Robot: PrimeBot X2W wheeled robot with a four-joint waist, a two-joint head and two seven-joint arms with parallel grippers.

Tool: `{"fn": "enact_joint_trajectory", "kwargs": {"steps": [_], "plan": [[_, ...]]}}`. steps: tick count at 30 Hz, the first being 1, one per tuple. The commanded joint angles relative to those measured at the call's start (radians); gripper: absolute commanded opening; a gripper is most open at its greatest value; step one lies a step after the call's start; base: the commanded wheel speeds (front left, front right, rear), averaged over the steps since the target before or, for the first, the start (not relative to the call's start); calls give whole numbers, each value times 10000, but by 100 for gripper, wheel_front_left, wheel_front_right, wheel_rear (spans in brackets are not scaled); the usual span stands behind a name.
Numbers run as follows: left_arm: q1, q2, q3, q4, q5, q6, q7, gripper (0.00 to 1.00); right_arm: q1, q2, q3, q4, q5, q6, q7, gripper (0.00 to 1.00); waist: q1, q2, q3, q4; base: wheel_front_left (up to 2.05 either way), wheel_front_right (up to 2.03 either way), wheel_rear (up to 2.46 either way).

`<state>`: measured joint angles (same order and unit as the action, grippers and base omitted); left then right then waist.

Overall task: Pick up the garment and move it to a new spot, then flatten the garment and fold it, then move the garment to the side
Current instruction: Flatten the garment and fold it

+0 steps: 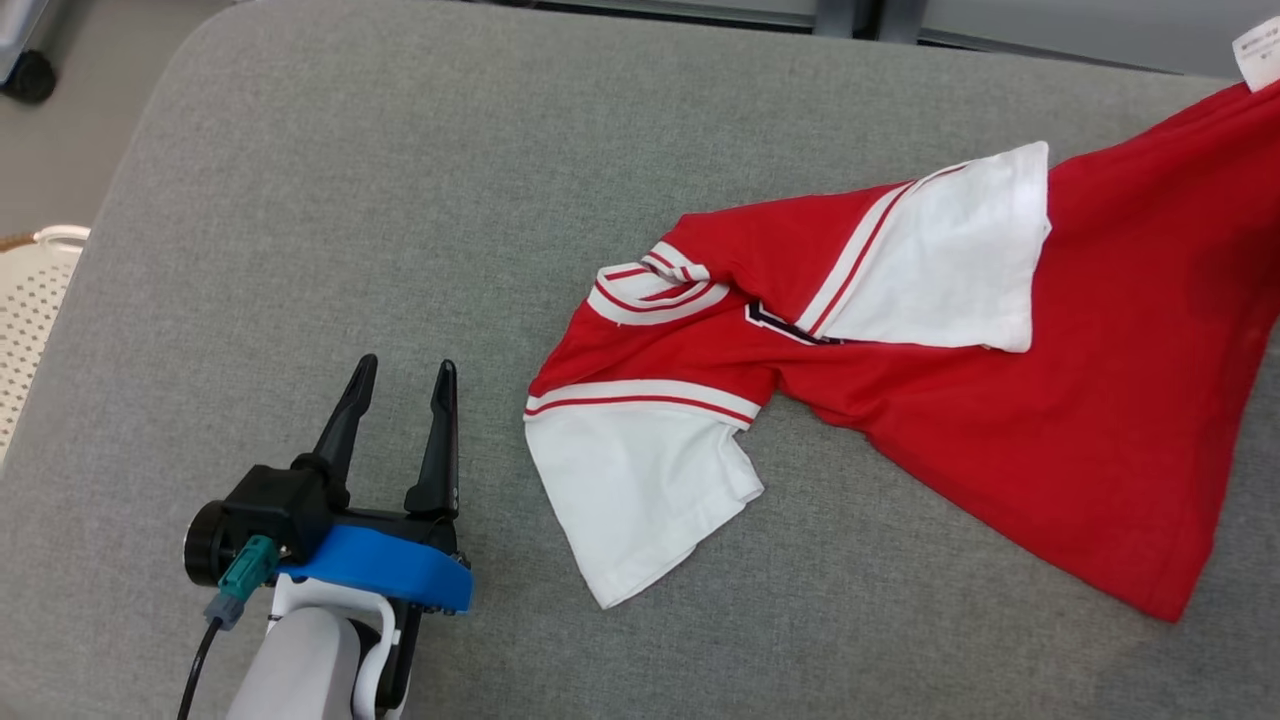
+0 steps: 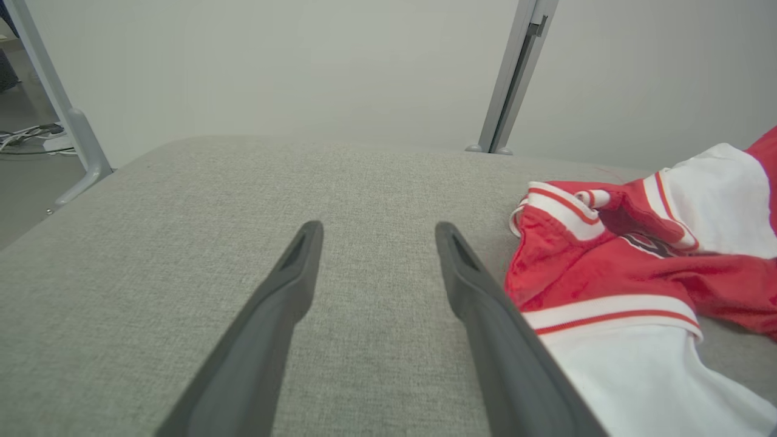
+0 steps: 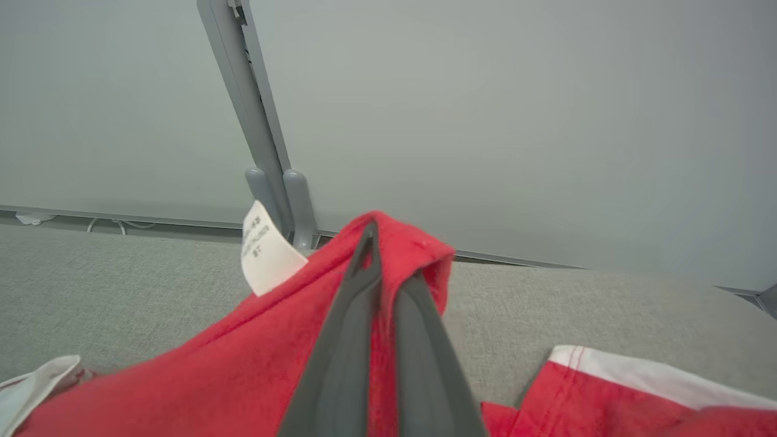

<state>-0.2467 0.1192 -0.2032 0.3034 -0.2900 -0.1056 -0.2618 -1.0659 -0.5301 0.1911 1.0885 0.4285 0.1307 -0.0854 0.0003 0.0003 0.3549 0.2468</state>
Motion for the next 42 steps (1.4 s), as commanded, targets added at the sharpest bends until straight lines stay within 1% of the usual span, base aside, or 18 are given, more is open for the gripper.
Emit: {"fn": "enact_joint_trajectory", "kwargs": {"steps": [1, 2, 3, 4, 7, 11, 13, 17, 22, 25, 27, 30, 33, 35, 37, 39, 41, 42], "plan": [[-213, -35, 26, 18, 60, -23, -44, 100, -201, -11, 91, 157, -161, 0, -178, 22, -3, -3, 194, 176, 0, 0, 0], [-242, -46, 48, 41, 71, -39, -44, 100, -305, 5, 166, 242, -295, 1, -394, 95, -3, -3, 221, 172, 0, 0, 0], [-274, -61, 62, 66, 88, -51, -44, 100, -424, 43, 142, 365, -342, 0, -647, 100, -3, -3, 234, 158, 0, 0, 0], [-298, -70, 74, 96, 115, -55, -46, 100, -485, 112, 115, 499, -398, 0, -848, 100, -3, -3, 225, 128, 0, 0, 0], [-307, -80, 106, 203, 147, -91, -46, 100, -533, 452, 208, 1053, -566, 1, -969, 100, -3, -3, 42, -27, 0, 0, 0], [-143, -35, 204, 348, 184, -110, -45, 100, -334, 849, 228, 1356, -765, 1, -1429, 100, -3, -3, -517, -386, 0, 0, 0], [30, -4, 266, 404, 181, -124, -45, 100, -122, 1153, 252, 1262, -776, 1, -1612, 100, -3, -3, -907, -620, 0, 0, 0], [318, 84, 395, 489, 190, -142, -45, 100, 366, 1552, 256, 929, -779, 0, -1770, 100, -3, -3, -1710, -1106, 0, 0, 0], [783, 232, 537, 565, 135, -89, -45, 100, 1116, 1830, 200, 597, -934, 1, -1796, 100, -3, -3, -2594, -1684, 0, 0, 0], [956, 266, 576, 567, 96, -47, -45, 100, 1491, 1968, 174, 813, -925, 1, -1595, 100, -3, -3, -2854, -1892, 0, 0, 0], [1117, 290, 610, 543, 72, -20, -45, 100, 1707, 2085, 175, 703, -845, 1, -1592, 100, -3, -3, -3047, -2057, 0, 0, 0], [1355, 325, 665, 513, 5, 3, -45, 100, 2522, 2302, 268, 495, -637, 1, -1586, 100, -3, -3, -3288, -2239, 0, 0, 0], [1543, 301, 673, 452, -55, 43, -45, 100, 3343, 2367, 438, -25, -473, 1, -1612, 100, -3, -3, -3463, -2361, 0, 0, 0], [1641, 286, 685, 381, -77, 54, -45, 100, 4035, 2379, 401, -650, -315, 1, -1717, 100, -3, -3, -3533, -2408, 0, 0, 0], [1785, 268, 734, 311, -114, 62, -45, 100, 4965, 2560, 293, -1293, -41, 1, -1754, 100, -3, -3, -3609, -2464, 0, 0, 0], [1909, 218, 793, 204, -149, 72, -45, 100, 5787, 2653, 265, -2206, 66, 1, -1792, 100, -3, -3, -3655, -2543, 0, 0, 0], [2040, 200, 807, 108, -121, 64, -45, 100, 6628, 2646, -197, -3137, 208, 0, -1804, 100, -3, -3, -3670, -2634, 0, 0, 0], [2092, 163, 811, 54, -115, 52, -45, 100, 7082, 2766, -420, -3575, 211, 0, -1799, 100, -3, -3, -3680, -2680, 0, 0, 0]]}}
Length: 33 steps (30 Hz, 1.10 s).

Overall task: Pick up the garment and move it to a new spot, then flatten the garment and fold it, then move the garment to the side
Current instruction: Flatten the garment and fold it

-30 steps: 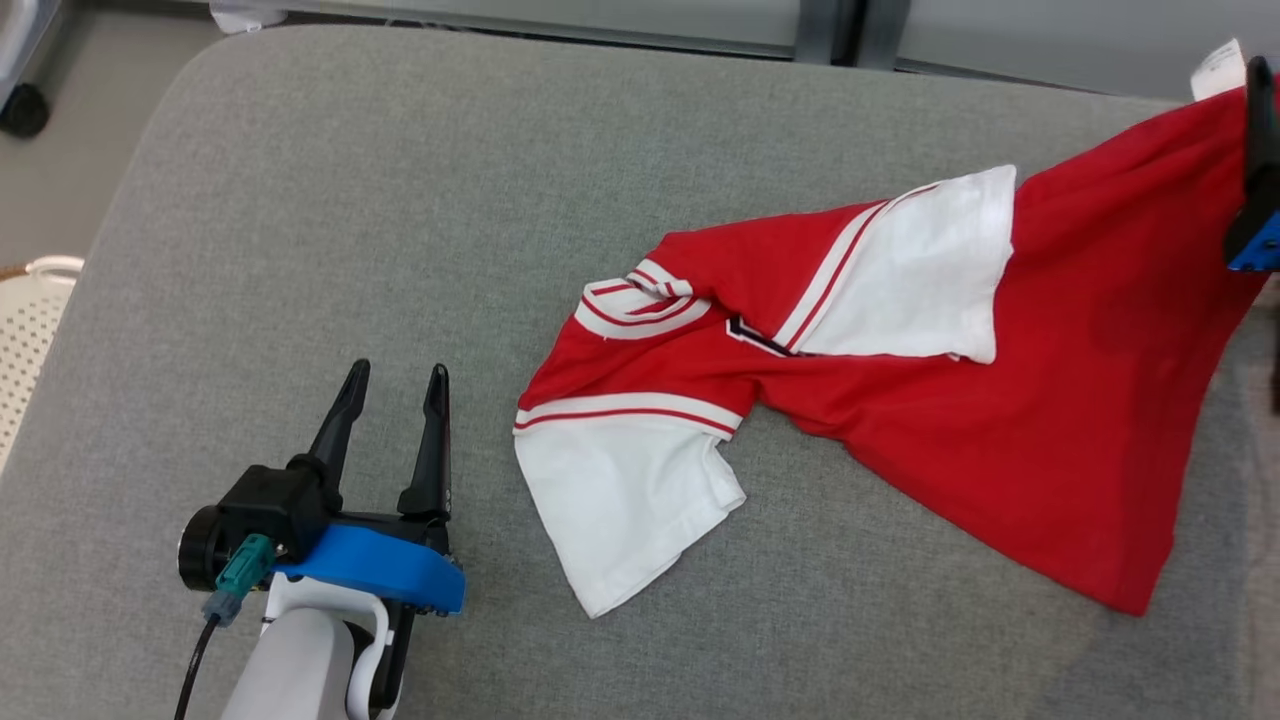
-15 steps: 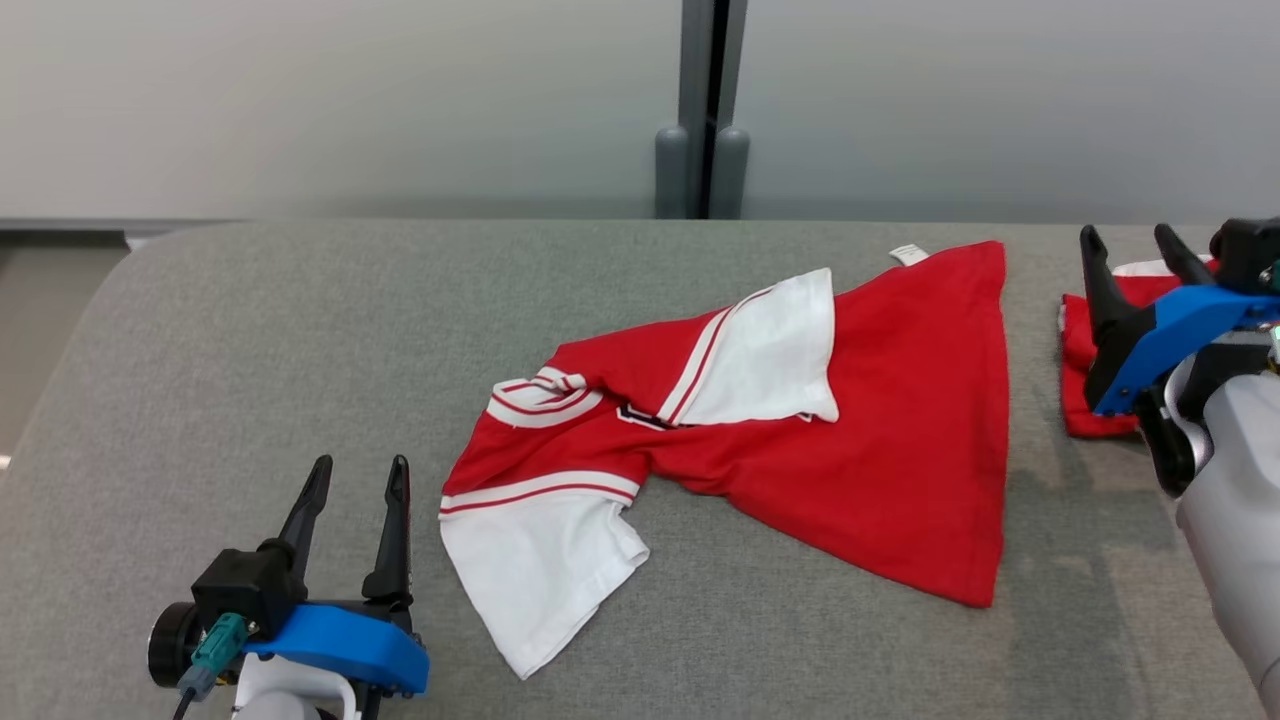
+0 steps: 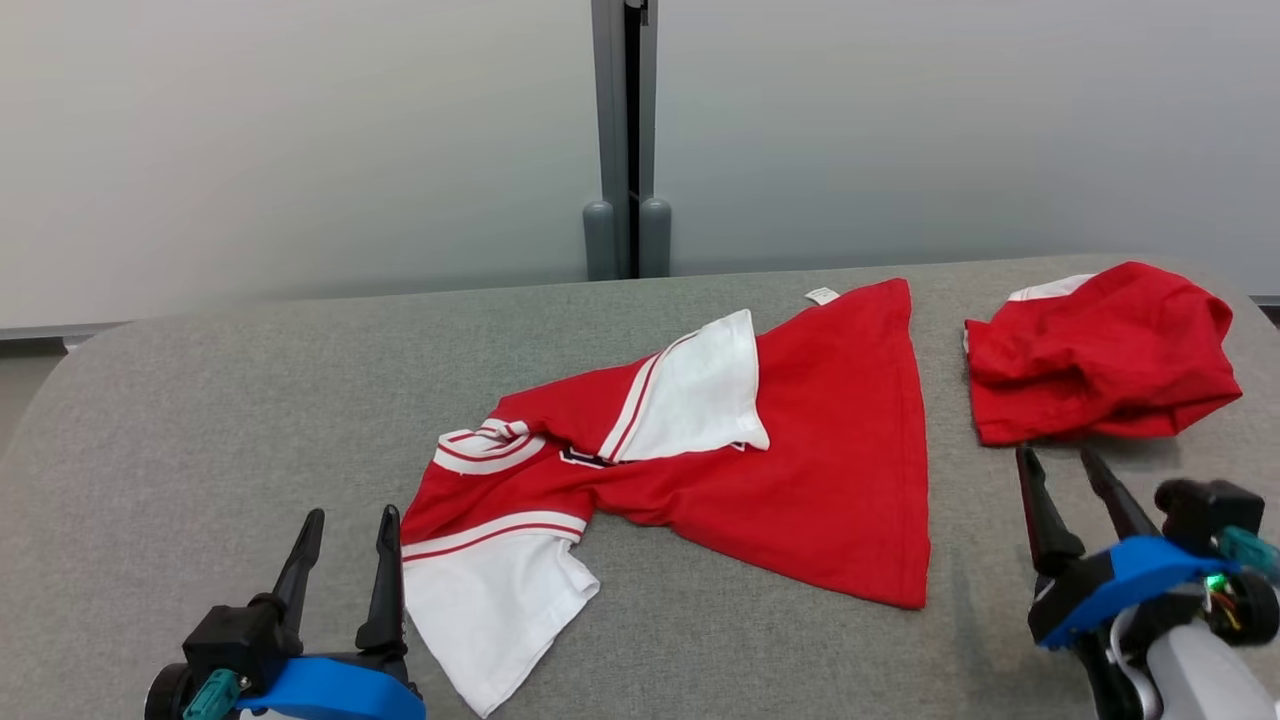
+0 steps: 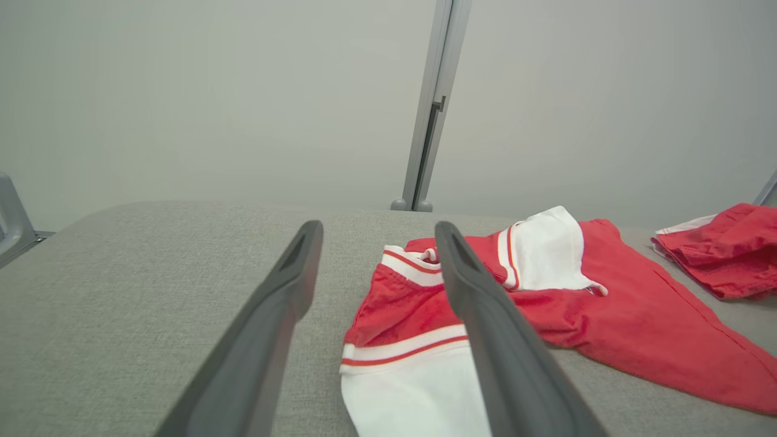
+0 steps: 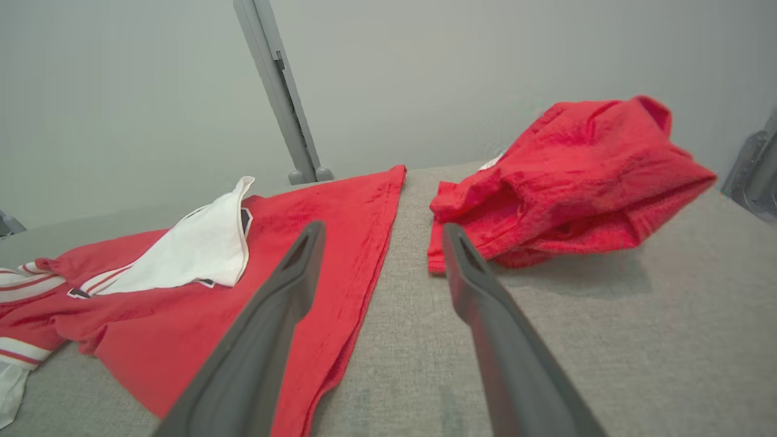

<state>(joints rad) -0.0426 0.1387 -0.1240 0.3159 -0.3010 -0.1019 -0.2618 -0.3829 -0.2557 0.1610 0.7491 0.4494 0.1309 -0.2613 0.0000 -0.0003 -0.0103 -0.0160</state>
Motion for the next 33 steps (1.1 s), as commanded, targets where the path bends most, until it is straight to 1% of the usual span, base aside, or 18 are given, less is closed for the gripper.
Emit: {"fn": "enact_joint_trajectory", "kwargs": {"steps": [1, 4, 8, 24, 33], "plan": [[111, -48, 42, -121, 2, 10, -45, 100, 685, 176, -317, -550, -9, 0, -38, 100, 0, 3, -42, -108, 0, 0, 0], [262, -53, 155, -224, 21, -10, -43, 100, 1459, 420, -749, -1156, -187, 0, -40, 100, 0, 3, -58, -244, 0, 0, 0], [243, -93, 174, -289, 90, -53, -45, 100, 1889, 586, -914, -1389, -457, 0, 80, 100, 0, 3, -57, -318, 0, 0, 0], [97, -142, 220, -45, 181, -172, -45, 100, 2283, 859, -1028, -2331, -836, 0, 656, 100, 0, 3, -64, -263, 0, 0, 0], [72, -157, 278, -2, 203, -197, -45, 100, 2392, 945, -1155, -2560, -934, 0, 777, 100, 0, 3, -45, -190, 0, 0, 0]]}}
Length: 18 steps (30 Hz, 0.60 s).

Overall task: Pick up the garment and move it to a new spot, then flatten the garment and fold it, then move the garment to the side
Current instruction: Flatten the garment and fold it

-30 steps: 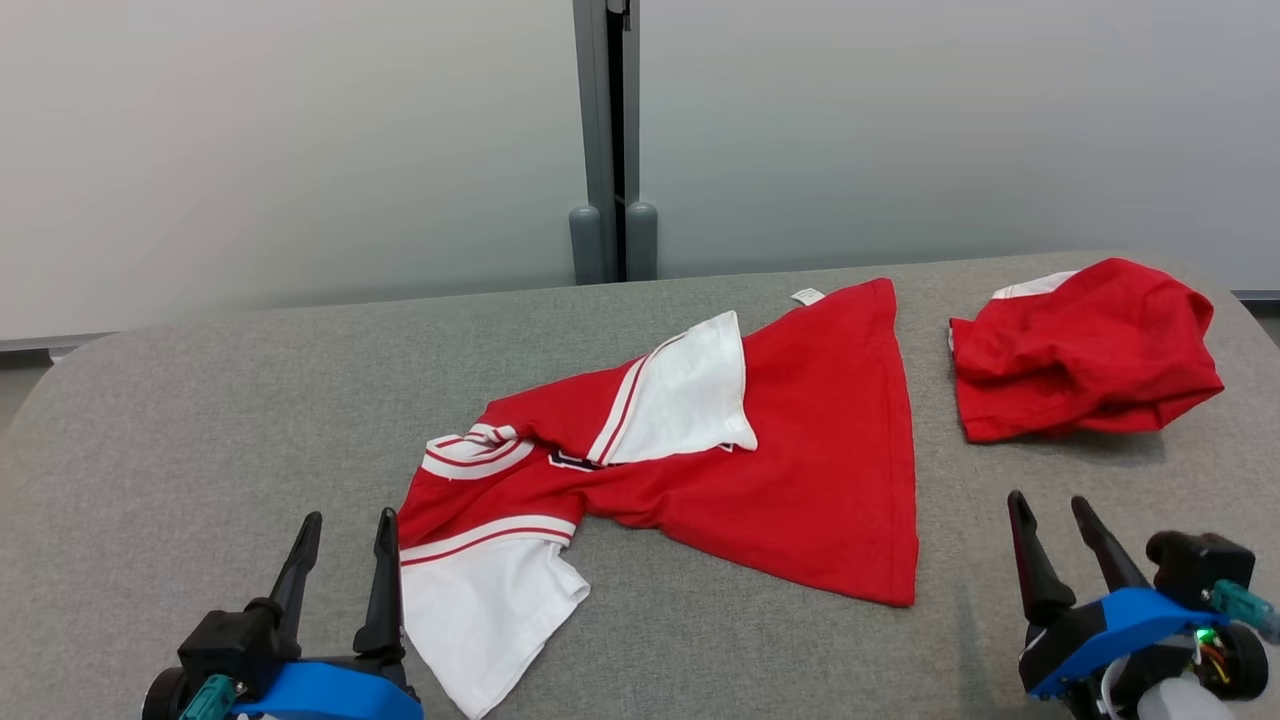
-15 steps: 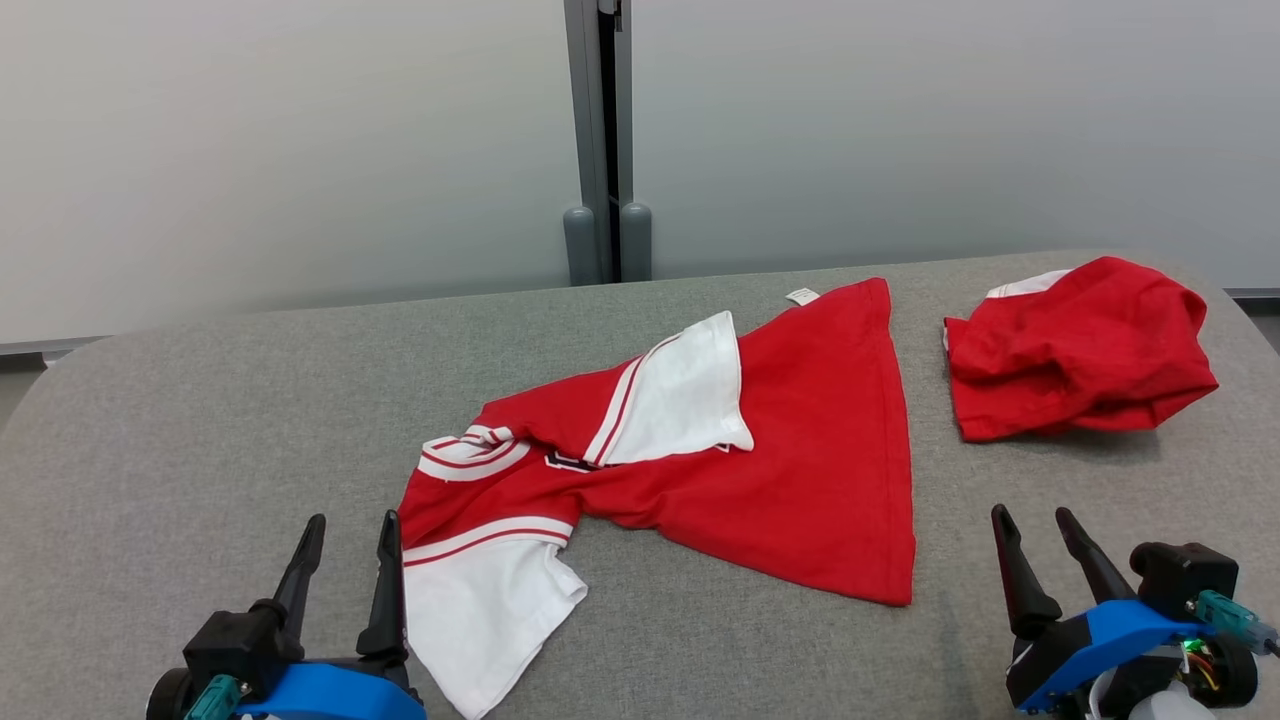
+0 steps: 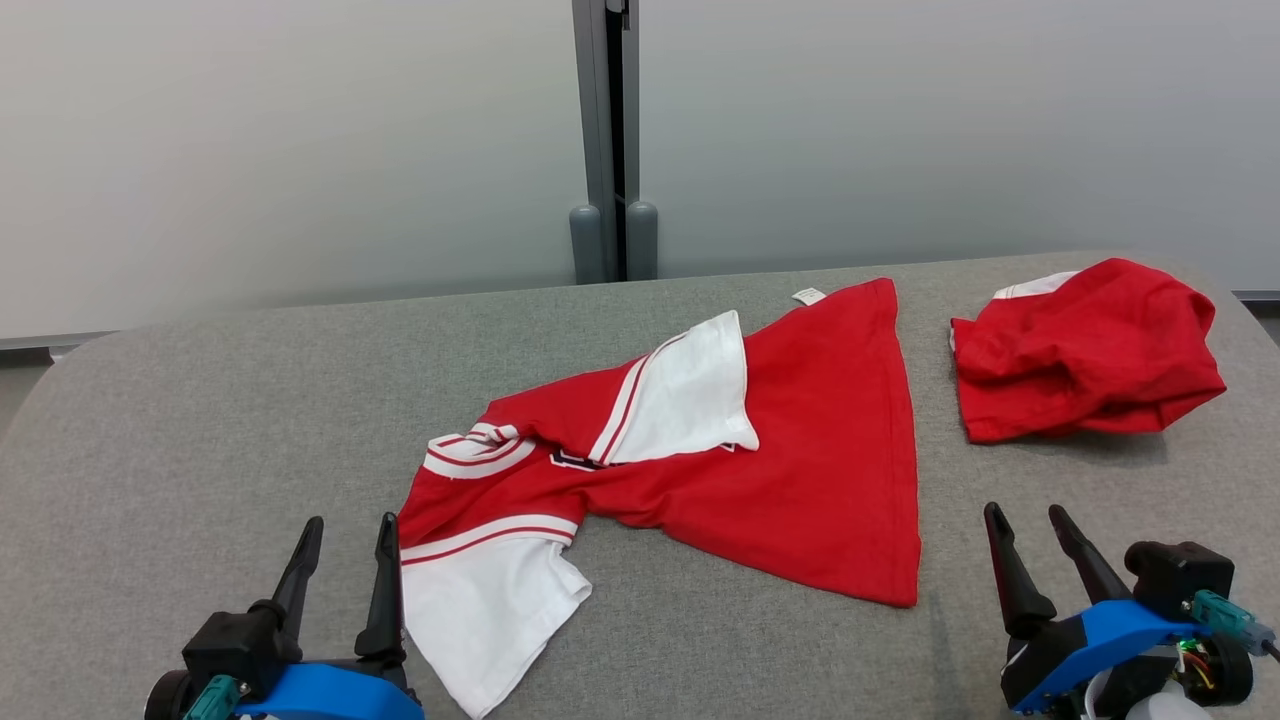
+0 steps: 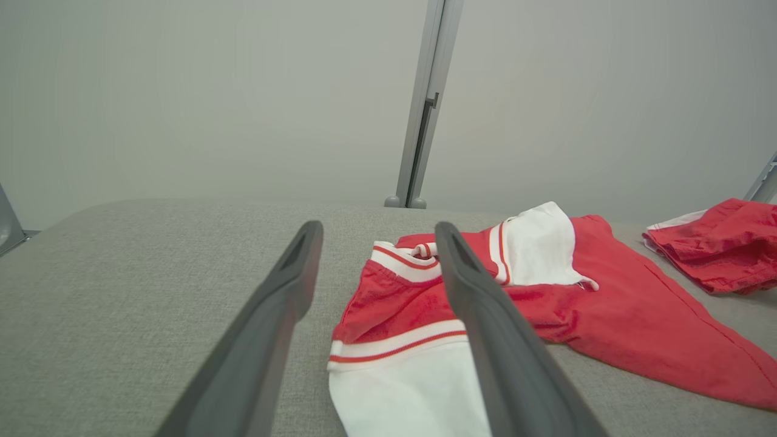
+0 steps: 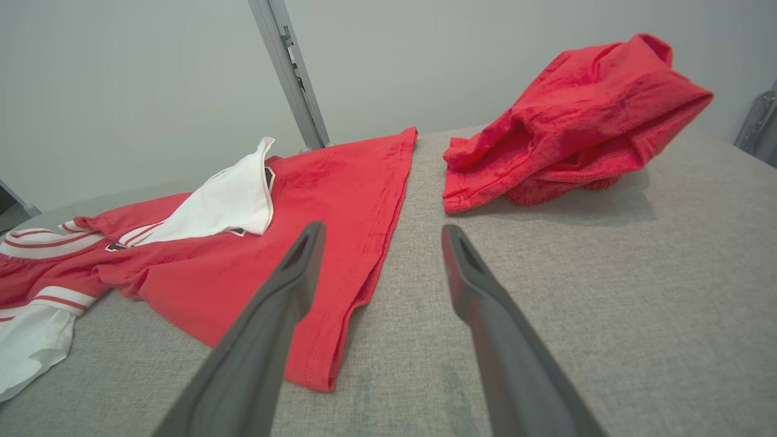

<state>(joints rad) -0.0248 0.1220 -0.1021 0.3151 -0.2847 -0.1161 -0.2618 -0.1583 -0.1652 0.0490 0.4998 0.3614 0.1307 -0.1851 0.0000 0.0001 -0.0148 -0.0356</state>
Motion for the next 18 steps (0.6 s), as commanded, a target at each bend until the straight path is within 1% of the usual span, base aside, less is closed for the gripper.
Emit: {"fn": "enact_joint_trajectory", "kwargs": {"steps": [1, 5, 11, 13, 15, 18], "plan": [[-106, 16, 77, 5, 33, -58, -45, 100, 154, 47, -55, -100, -74, 1, 21, 100, 0, -1, 1, 9, 0, 0, 0], [-119, 20, 134, -16, 46, -62, -45, 100, 139, 84, -125, -215, -139, 1, 21, 100, 0, -1, 4, 8, 0, 0, 0], [-40, -8, 31, 219, 30, -55, 89, 100, 170, 151, 168, -445, -95, 1, 100, 100, 0, -1, 15, -11, 0, 0, 0], [-22, -9, -109, 378, -62, -79, 383, 100, 212, 135, 383, -338, -34, 1, 286, 100, 0, -1, 39, 0, 0, 0, 0], [57, -71, -320, 547, -262, -103, 901, 100, 203, 117, 686, -129, 15, 1, 545, 100, 0, -1, 69, 12, 0, 0, 0], [249, -139, -767, 847, -674, -134, 2217, 100, 34, 189, 1065, 340, 121, 1, 1002, 100, 0, -1, 137, 45, 0, 0, 0]]}}
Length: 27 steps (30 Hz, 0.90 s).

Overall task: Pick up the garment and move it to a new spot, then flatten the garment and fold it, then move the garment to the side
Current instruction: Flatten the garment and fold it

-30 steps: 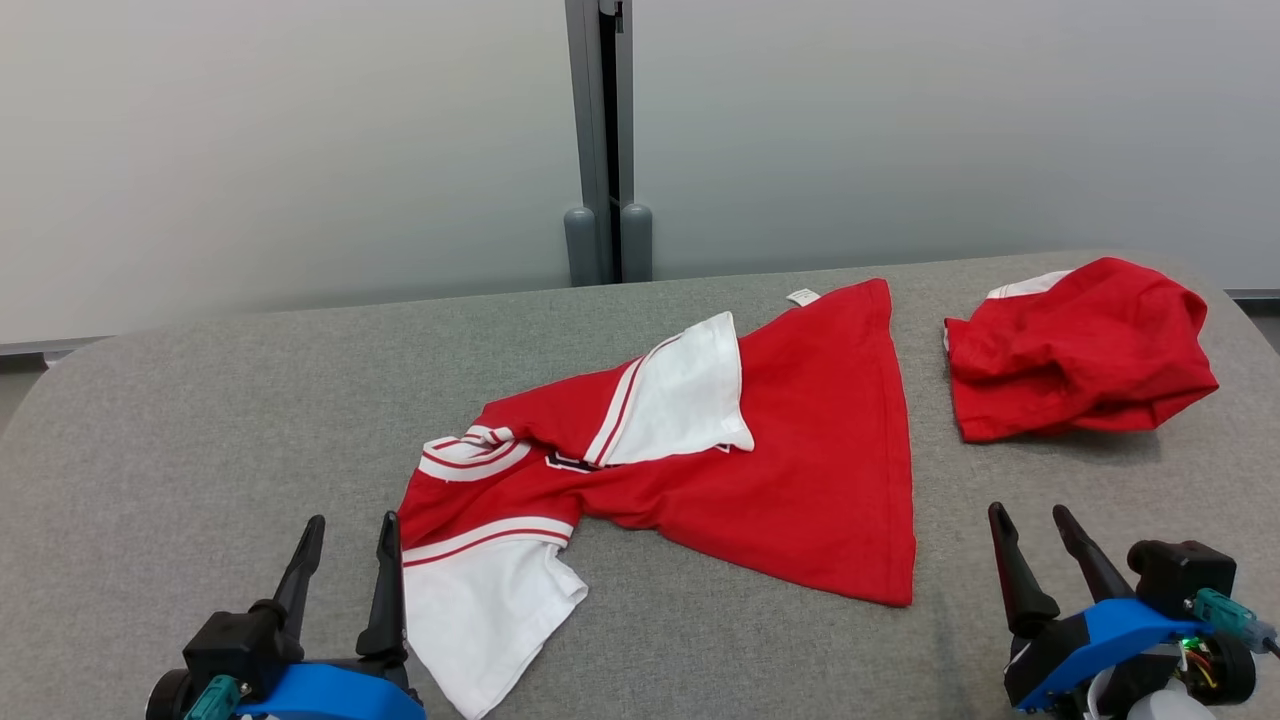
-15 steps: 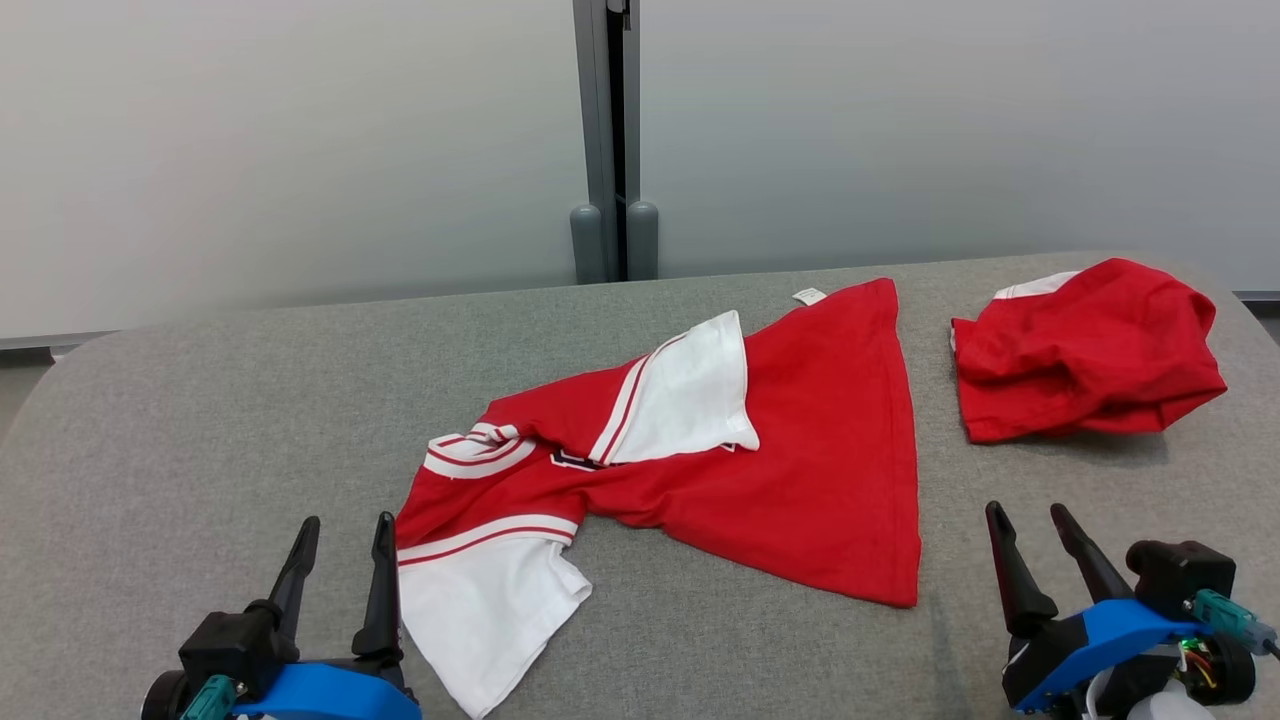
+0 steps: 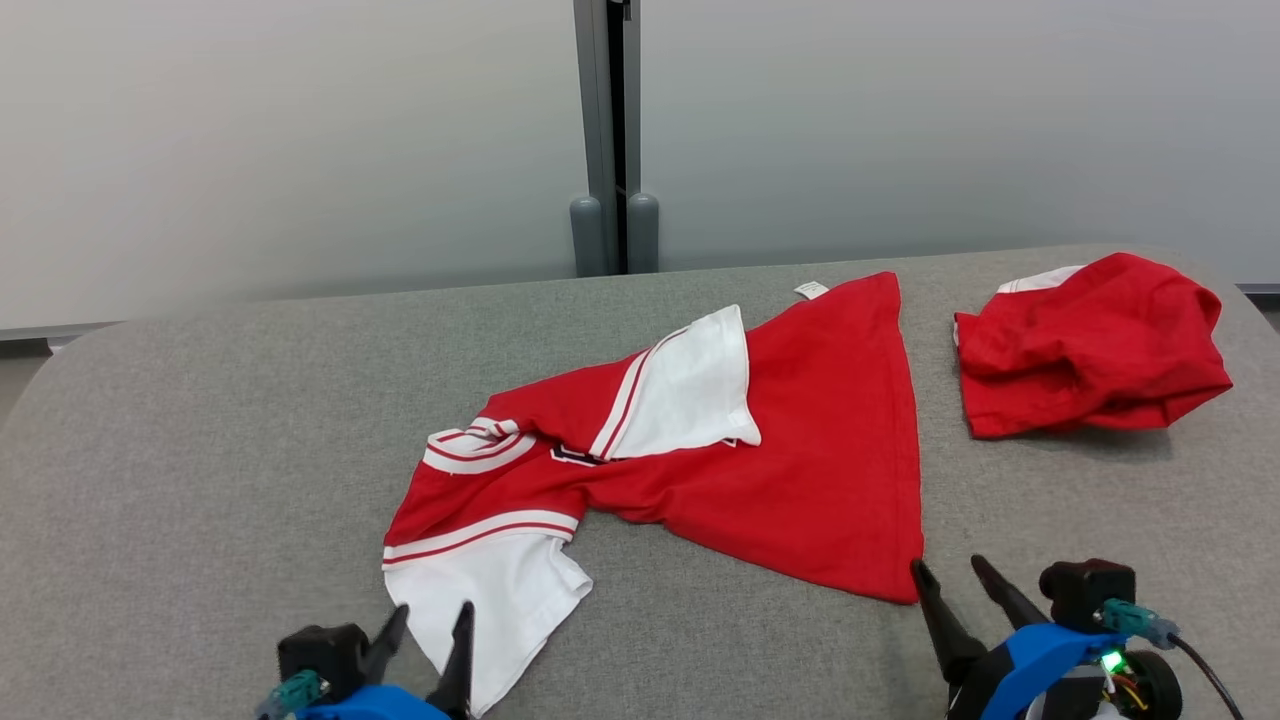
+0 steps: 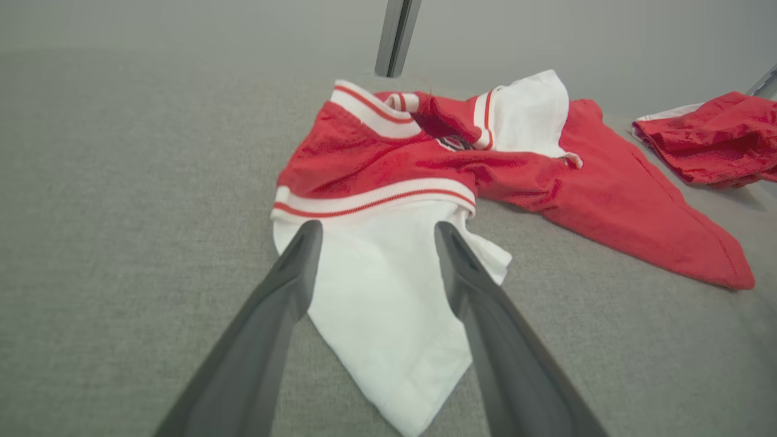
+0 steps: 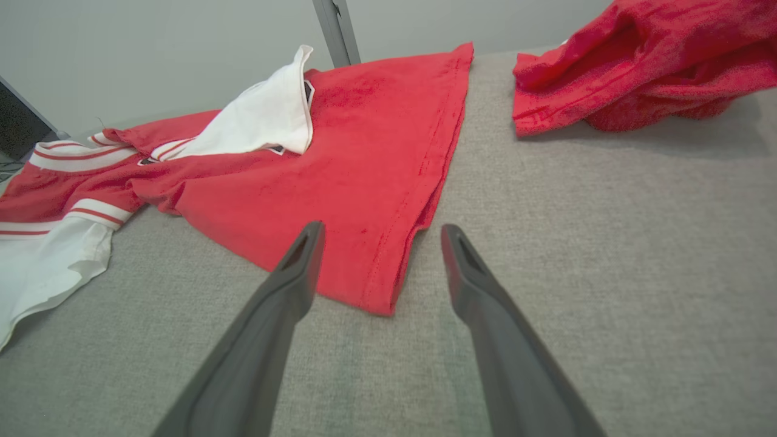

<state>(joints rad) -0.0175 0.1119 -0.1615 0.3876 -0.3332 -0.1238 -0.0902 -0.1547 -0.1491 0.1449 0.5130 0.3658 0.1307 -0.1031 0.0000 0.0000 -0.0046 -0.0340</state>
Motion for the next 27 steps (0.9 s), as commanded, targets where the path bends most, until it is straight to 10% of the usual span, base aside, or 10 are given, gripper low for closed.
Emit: {"fn": "enact_joint_trajectory", "kwargs": {"steps": [1, 24, 25, 26, 27], "plan": [[143, 14, -275, 134, -257, -69, 844, 100, -109, 63, 195, 373, 96, 1, 296, 100, 0, 0, 57, 40, 0, 0, 0], [37, -161, -945, 207, -1182, 567, 4718, 99, -2287, 579, 1262, 3866, 588, 5, 1111, 100, 0, 0, 973, 210, 0, 0, 0], [4, -181, -972, 167, -1210, 570, 4727, 77, -2351, 593, 1350, 3964, 688, 12, 1091, 97, 0, 0, 988, 223, 0, 0, 0], [-38, -194, -1005, 124, -1224, 564, 4723, 41, -2416, 601, 1447, 4048, 788, 14, 1062, 64, 0, 0, 998, 236, 0, 0, 0], [-59, -196, -1040, 91, -1204, 558, 4719, 28, -2467, 613, 1578, 4125, 873, 15, 1101, 44, 0, 0, 1003, 252, 0, 0, 0]]}}
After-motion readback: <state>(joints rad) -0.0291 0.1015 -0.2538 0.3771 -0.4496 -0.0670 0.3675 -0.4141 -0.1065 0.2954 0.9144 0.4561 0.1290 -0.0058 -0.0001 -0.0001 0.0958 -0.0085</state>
